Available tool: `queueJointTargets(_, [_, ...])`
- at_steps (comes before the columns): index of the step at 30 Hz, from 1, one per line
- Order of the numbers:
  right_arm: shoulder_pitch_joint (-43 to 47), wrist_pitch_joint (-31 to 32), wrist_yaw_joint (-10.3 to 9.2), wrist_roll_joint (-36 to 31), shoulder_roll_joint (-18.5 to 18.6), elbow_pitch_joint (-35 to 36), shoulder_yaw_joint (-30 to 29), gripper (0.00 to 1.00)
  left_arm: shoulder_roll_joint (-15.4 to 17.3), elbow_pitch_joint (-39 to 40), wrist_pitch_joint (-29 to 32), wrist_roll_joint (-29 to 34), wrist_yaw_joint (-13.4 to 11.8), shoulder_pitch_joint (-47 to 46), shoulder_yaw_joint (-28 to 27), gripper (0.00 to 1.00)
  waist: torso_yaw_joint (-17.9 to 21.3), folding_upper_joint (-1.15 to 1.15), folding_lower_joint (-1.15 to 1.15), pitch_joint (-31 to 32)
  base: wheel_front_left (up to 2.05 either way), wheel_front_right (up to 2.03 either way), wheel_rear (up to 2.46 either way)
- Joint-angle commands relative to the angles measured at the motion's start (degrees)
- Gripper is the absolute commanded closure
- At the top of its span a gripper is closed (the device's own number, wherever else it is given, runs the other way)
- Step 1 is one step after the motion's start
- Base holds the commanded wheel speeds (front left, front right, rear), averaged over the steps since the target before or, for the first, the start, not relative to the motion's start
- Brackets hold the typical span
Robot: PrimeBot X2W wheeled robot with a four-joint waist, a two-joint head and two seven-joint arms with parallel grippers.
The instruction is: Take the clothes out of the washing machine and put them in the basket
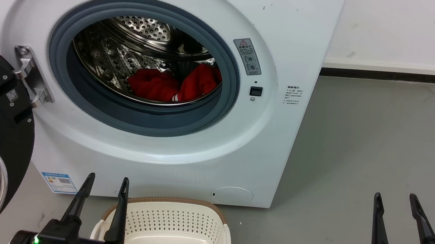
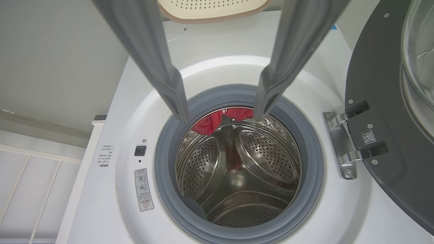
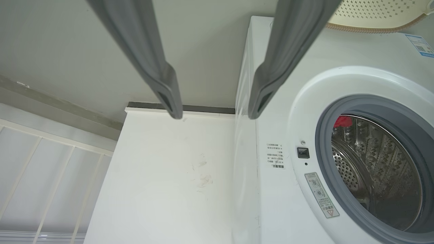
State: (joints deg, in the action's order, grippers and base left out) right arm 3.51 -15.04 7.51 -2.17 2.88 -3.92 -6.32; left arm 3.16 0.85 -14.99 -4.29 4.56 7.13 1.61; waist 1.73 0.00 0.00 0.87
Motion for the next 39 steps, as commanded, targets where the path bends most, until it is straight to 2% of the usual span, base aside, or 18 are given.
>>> queueJointTargets(1, [-0.4, -0.2, -0.04, -0.1, 0.0, -0.2, 0.1, 0.00, -0.2, -0.1, -0.3, 0.0, 0.5, 0.3, -0.2, 0.00, 0.0, 0.00, 0.00, 0.0, 0.00, 0.00, 0.00])
queueJointTargets(12, [-0.7, -0.2, -0.04, 0.9, 0.0, -0.6, 0.1, 0.00, -0.3, -0.2, -0.3, 0.6, 1.4, -0.3, -1.5, 0.00, -0.1, 0.00, 0.00, -0.2, 0.00, 0.00, 0.00])
queueJointTargets(16, [-1.5, -0.2, -0.04, 0.9, 0.0, -0.6, 1.1, 0.00, -0.3, -0.4, -0.3, 0.6, 1.9, 0.1, -2.3, 0.00, 1.3, 0.00, 0.00, -1.2, 0.00, 0.00, 0.00])
queueJointTargets(19, [-2.3, -0.2, -0.04, 1.5, 0.0, -0.3, 1.4, 0.00, -0.3, -0.7, -0.2, 0.4, 2.2, -0.8, -2.9, 0.00, 2.9, 0.00, 0.00, -2.9, 0.00, 0.00, 0.00])
queueJointTargets(23, [-4.2, -0.2, -0.04, 2.0, 0.0, 1.1, 1.5, 0.00, 0.3, -0.8, -0.2, -0.1, 2.5, -5.2, -4.2, 0.00, 5.1, 0.00, 0.00, -8.6, 0.00, 0.00, 0.00])
queueJointTargets(28, [-7.8, -0.2, -0.04, 2.8, 0.0, 2.8, 1.2, 0.00, 4.8, -2.8, -0.2, -1.5, 2.8, -16.0, -5.2, 0.00, 7.5, 0.00, 0.00, -17.7, 0.00, 0.00, 0.00])
queueJointTargets(33, [-11.4, -0.2, -0.04, 4.4, 0.0, 3.9, 1.6, 0.00, 12.7, -12.1, -0.1, -5.8, 2.8, -31.6, -2.0, 0.00, 9.3, 0.00, 0.00, -27.0, 0.00, 0.00, 0.00])
queueJointTargets(39, [-15.0, -0.2, -0.04, 6.6, -0.1, 5.5, 1.9, 0.00, 23.1, -24.2, 10.0, -10.4, 2.8, -54.2, 4.7, 0.00, 11.4, 0.00, 0.00, -36.5, 0.00, 0.00, 0.00])
